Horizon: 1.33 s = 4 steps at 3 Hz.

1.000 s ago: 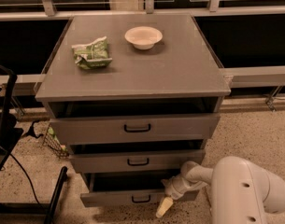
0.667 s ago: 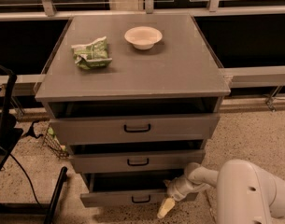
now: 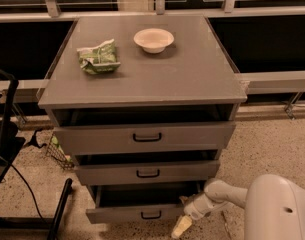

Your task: Open bottom drawer

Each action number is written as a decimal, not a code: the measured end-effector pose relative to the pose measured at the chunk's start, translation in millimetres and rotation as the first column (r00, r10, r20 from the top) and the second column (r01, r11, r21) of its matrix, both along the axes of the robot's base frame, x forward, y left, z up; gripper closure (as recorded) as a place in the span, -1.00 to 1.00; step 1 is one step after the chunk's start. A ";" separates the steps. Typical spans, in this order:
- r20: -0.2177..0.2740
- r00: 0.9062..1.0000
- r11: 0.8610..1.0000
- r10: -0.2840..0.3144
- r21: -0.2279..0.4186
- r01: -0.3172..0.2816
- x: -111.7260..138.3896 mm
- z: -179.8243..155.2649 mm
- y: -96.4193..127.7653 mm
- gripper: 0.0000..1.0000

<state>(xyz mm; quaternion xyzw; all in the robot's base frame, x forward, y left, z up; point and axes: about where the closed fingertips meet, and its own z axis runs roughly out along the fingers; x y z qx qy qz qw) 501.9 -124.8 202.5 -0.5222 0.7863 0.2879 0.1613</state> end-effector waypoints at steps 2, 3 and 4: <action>-0.126 0.991 0.999 -0.035 0.006 0.037 -26.9 4.4 -9.8 -1.00; -0.171 0.984 0.998 -0.057 0.008 0.059 -33.3 4.1 -13.9 -1.00; -0.240 0.968 0.997 -0.068 0.018 0.075 -46.7 5.2 -17.2 -1.00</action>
Offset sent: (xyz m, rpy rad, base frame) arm -0.0466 -0.0201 0.0052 0.0175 0.2567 -0.0667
